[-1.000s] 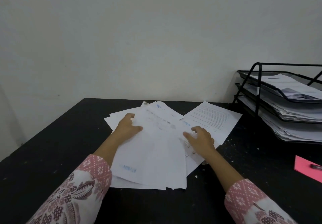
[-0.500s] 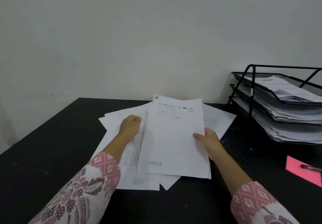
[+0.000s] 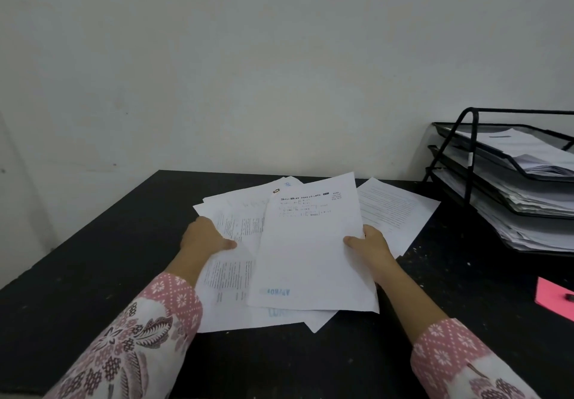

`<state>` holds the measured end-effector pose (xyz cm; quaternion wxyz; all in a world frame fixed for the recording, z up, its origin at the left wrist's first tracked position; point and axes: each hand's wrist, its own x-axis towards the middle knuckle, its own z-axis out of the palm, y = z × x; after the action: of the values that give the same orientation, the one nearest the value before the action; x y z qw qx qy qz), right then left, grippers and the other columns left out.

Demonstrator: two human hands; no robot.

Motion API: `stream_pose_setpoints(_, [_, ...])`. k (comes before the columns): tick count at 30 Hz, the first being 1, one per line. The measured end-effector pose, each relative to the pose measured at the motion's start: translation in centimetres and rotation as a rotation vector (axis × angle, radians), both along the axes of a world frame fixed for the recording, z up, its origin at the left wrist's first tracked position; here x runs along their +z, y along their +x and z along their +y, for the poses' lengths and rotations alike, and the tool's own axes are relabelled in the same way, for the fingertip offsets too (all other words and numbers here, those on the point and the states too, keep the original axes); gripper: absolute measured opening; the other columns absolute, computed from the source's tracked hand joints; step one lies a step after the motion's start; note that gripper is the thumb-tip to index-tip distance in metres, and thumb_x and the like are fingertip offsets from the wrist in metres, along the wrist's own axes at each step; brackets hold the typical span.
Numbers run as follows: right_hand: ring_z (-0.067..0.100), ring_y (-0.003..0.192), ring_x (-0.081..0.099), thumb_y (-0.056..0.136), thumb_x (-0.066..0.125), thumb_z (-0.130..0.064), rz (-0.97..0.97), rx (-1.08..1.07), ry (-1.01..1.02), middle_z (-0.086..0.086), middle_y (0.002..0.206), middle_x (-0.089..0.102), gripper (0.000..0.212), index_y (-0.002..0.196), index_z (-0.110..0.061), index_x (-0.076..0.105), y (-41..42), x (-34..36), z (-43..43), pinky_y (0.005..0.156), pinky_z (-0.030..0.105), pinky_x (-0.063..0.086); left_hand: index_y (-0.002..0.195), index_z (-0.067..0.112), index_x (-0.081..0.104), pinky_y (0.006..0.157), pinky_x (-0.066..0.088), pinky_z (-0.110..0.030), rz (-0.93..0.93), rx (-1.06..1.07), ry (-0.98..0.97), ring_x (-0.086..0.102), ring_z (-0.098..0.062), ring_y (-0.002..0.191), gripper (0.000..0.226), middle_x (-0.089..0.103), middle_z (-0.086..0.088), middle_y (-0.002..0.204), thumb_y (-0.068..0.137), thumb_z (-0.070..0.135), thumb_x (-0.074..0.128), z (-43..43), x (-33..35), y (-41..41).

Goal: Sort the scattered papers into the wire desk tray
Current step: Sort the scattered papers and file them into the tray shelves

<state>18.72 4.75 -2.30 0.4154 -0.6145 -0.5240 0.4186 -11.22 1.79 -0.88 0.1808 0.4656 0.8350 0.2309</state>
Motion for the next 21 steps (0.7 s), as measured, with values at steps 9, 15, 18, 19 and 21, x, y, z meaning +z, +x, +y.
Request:
stream_pose_setpoints(9, [0.020, 0.094, 0.053, 0.090, 0.054, -0.013, -0.090, 0.020, 0.029, 0.005, 0.107, 0.058, 0.024, 0.113, -0.005, 0.053, -1.6, 0.4, -0.5, 0.079, 0.030, 0.043, 0.121, 0.006, 0.055, 0.093, 0.049, -0.045, -0.814, 0.014, 0.248, 0.059, -0.034, 0.107, 0.037, 0.058, -0.019, 0.123, 0.087, 0.020, 0.065, 0.6, 0.0, 3.1])
stream_pose_setpoints(15, [0.015, 0.097, 0.046, 0.092, 0.054, -0.013, -0.227, 0.032, 0.047, 0.003, 0.111, 0.052, 0.030, 0.120, -0.004, 0.048, -1.5, 0.0, -0.4, 0.082, 0.026, 0.040, 0.116, 0.011, 0.050, 0.073, 0.050, -0.030, -0.606, -0.218, 0.117, 0.059, -0.021, 0.090, 0.034, 0.060, -0.007, 0.108, 0.086, 0.014, 0.066, 0.8, 0.5, 6.3])
stream_pose_setpoints(18, [0.020, 0.097, 0.051, 0.091, 0.054, -0.017, -0.316, -0.018, 0.062, 0.008, 0.113, 0.056, 0.021, 0.108, -0.005, 0.053, -1.0, -0.3, -0.1, 0.080, 0.029, 0.044, 0.128, 0.011, 0.042, 0.077, 0.046, -0.030, -0.581, -0.238, 0.223, 0.053, -0.021, 0.099, 0.048, 0.052, -0.007, 0.123, 0.085, 0.005, 0.064, 1.5, 0.4, 7.2])
stream_pose_setpoints(19, [0.024, 0.100, 0.052, 0.091, 0.054, -0.022, -0.354, -0.058, 0.067, 0.011, 0.113, 0.056, 0.017, 0.100, -0.007, 0.054, -0.7, -0.4, 0.1, 0.080, 0.031, 0.046, 0.128, 0.011, 0.042, 0.075, 0.046, -0.029, -0.638, -0.232, 0.259, 0.052, -0.021, 0.099, 0.048, 0.051, -0.006, 0.123, 0.085, 0.003, 0.062, 1.8, 0.4, 7.4])
stream_pose_setpoints(21, [0.031, 0.105, 0.051, 0.089, 0.055, -0.029, -0.369, -0.134, 0.081, 0.015, 0.113, 0.054, 0.020, 0.081, -0.011, 0.049, -0.1, -0.2, 0.4, 0.074, 0.031, 0.044, 0.128, 0.011, 0.041, 0.075, 0.047, -0.031, -0.769, -0.230, 0.317, 0.054, -0.025, 0.103, 0.048, 0.052, -0.008, 0.125, 0.086, -0.001, 0.060, 2.3, 0.6, 7.8])
